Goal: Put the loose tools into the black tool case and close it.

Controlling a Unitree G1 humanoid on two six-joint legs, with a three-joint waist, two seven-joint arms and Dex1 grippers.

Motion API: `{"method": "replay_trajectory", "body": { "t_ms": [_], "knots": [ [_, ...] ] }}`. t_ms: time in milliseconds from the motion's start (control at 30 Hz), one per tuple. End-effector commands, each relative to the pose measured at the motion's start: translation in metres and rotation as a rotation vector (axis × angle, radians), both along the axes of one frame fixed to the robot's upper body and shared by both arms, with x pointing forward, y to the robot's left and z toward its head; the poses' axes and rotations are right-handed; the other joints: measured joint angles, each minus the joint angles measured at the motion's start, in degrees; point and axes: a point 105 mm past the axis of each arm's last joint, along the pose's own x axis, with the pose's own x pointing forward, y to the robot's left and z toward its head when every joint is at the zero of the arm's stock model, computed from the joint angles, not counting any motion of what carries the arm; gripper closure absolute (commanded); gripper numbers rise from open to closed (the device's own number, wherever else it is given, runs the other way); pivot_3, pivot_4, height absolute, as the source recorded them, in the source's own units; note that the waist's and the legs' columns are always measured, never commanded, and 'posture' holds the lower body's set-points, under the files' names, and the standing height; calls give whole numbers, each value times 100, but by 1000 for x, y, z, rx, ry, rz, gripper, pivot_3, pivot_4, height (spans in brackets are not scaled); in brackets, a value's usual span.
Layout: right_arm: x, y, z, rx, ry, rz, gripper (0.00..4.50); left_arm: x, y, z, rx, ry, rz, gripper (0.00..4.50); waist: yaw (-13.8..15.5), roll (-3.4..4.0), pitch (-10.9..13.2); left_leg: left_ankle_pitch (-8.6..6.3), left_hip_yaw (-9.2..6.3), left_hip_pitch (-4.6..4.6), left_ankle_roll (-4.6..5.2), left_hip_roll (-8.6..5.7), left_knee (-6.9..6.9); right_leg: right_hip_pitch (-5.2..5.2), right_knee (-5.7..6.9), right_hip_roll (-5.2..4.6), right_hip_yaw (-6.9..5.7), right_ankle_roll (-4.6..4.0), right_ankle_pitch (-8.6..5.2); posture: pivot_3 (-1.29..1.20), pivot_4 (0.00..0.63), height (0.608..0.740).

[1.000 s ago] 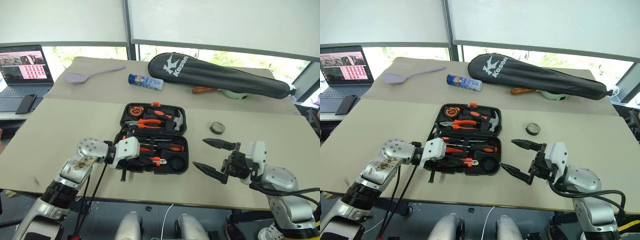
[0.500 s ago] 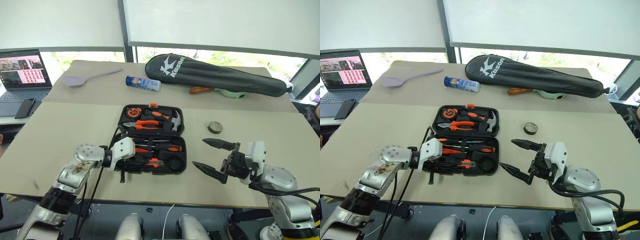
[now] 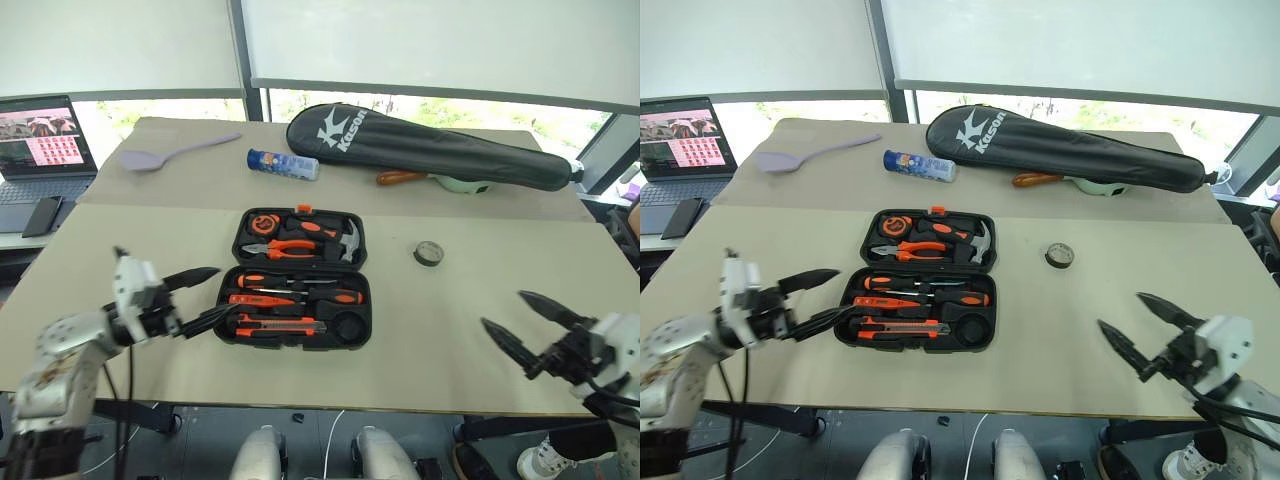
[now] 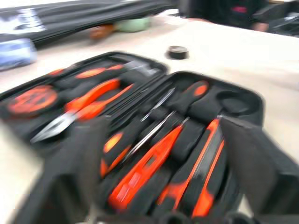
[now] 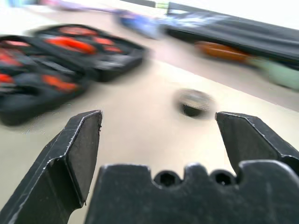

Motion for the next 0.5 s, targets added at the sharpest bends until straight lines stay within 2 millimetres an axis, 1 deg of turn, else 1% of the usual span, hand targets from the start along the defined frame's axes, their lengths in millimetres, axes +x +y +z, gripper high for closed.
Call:
{"method": "replay_trajectory", "body": {
  "t_ms": [33,100,133,200,233,267,333,400,433,500],
  "knots": [
    [-4,-16,6,-13,-42,-92,0,-4,10,9,-6,-49,7,81,-2,1,1,0,0,0,0,0,-1,0,0,-1,0,0,-1,0,150,740],
    [-1,-20,6,13,-41,-119,0,-2,4,15,-38,-71,-15,81,9,0,2,0,1,0,0,0,-1,-1,-1,-6,2,0,-2,0,150,740],
    [9,-14,10,16,-37,-92,0,3,-3,23,-58,-96,-34,81,14,0,2,0,1,0,0,0,-1,0,-1,-12,1,2,-2,0,150,740],
    [33,3,23,1,-21,4,0,7,-19,36,-86,-134,-82,81,-2,-4,6,1,2,0,1,-1,0,2,-1,-13,2,4,0,0,150,740],
    [39,9,27,-8,-15,35,0,8,-23,39,-95,-142,-95,81,-15,-2,7,2,0,0,2,-1,2,0,-1,-14,8,2,4,0,150,740],
    [50,17,32,-26,-1,82,0,7,-29,39,-89,-131,-120,81,-36,-1,8,4,-1,-2,6,-2,3,-6,-1,-14,17,2,11,0,150,740],
    [77,26,36,-119,76,118,0,6,-38,37,-77,-107,-145,81,-89,0,8,5,0,7,7,-4,1,-2,-3,-9,24,8,16,0,150,740],
    [99,29,35,-203,164,108,0,6,-44,36,-72,-100,-155,81,-138,0,10,5,0,6,7,-6,-9,-7,-4,-4,25,6,14,0,150,740],
    [105,30,34,-221,190,105,0,6,-45,36,-69,-101,-155,81,-143,-3,11,5,0,2,7,-6,-12,-14,-3,-3,25,5,14,0,150,740],
    [129,44,33,-290,263,167,0,7,-48,33,-64,-100,-152,81,-136,-10,14,5,2,-19,8,-4,-21,-34,-2,8,18,0,11,0,150,740]
  ]
}}
